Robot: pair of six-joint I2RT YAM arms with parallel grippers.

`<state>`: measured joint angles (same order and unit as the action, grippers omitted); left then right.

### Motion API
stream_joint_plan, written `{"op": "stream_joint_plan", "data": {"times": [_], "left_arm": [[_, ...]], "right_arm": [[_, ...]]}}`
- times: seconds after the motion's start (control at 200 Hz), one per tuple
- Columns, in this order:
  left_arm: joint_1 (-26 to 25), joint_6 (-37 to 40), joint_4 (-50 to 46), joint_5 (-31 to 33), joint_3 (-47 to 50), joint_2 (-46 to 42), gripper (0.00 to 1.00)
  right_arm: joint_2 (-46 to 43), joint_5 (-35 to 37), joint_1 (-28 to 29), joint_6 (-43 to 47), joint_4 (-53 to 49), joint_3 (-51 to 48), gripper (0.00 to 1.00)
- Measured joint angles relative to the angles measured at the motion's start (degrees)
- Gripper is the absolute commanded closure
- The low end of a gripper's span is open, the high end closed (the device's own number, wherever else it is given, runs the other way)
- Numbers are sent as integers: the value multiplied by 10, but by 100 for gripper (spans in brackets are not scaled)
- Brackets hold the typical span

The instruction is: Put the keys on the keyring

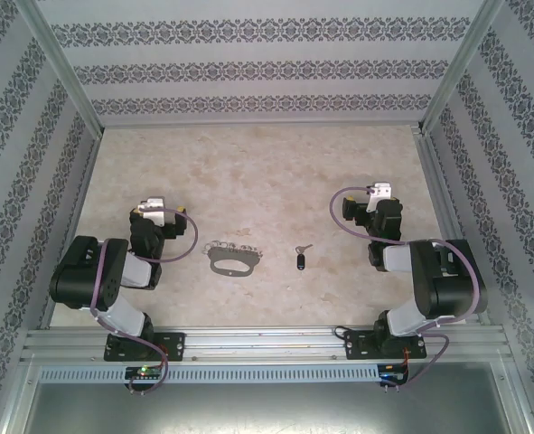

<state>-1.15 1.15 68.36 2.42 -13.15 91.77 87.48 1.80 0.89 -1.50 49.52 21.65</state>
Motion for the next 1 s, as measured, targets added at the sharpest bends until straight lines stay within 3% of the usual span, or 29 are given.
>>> {"op": "stream_joint_plan", "data": {"times": [0.42, 0.839, 0.999], "left_arm": [[0, 0, 24, 0, 9, 0, 0], [1, 1, 24, -47, 8, 0, 0], [1, -1, 24, -30, 16, -22, 0]], "right_arm": [[0, 0, 0, 0, 0, 0, 2], [-1, -11, 0, 0, -1, 0, 2], [-49, -15, -2, 0, -45, 4, 2]]}}
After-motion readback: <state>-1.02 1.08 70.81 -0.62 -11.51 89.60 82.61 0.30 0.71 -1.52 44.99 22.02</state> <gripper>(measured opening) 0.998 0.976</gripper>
